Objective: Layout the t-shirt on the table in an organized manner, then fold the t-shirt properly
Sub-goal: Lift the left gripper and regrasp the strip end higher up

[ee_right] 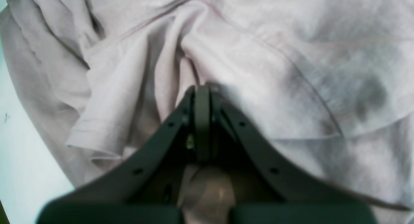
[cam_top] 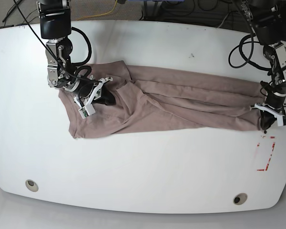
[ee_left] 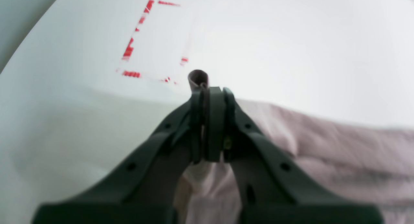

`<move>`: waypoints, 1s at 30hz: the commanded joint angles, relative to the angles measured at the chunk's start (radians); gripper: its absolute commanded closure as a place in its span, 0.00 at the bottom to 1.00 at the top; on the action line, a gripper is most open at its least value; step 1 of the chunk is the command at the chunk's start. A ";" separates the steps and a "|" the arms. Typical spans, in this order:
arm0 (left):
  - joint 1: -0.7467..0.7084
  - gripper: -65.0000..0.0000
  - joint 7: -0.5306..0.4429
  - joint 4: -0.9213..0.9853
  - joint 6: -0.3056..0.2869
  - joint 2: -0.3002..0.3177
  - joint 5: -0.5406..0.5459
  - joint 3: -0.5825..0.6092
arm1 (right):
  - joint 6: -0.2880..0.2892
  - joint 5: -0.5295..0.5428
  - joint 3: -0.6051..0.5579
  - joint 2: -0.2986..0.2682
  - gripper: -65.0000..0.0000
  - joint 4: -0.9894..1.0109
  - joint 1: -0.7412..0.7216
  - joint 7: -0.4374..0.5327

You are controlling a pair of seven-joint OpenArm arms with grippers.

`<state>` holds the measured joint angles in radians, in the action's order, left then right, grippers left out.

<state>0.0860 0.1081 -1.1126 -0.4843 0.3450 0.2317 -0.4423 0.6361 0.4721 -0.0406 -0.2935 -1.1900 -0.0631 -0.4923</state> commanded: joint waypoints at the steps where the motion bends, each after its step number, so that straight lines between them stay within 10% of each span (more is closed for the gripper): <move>1: 0.004 1.00 -0.029 -0.024 0.009 0.029 0.013 -0.031 | -0.034 -0.100 -0.006 -0.009 1.00 0.015 0.013 -0.116; 20: -0.073 1.00 -0.029 -0.017 0.009 0.059 0.010 -0.059 | -0.034 -0.098 -0.006 -0.009 1.00 0.015 0.019 -0.116; 25: -0.068 0.74 -0.003 0.021 0.009 0.075 0.010 -0.059 | -0.034 -0.097 -0.006 -0.009 1.00 0.015 0.019 -0.118; 30: -0.065 0.28 0.009 0.072 0.014 0.088 0.011 -0.059 | -0.034 -0.097 -0.006 -0.009 1.00 0.015 0.019 -0.118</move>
<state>0.0074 0.1398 -1.0409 -0.4763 0.4061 0.2298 -0.4950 0.6346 0.4721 -0.0406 -0.2935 -1.1900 -0.0601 -0.4858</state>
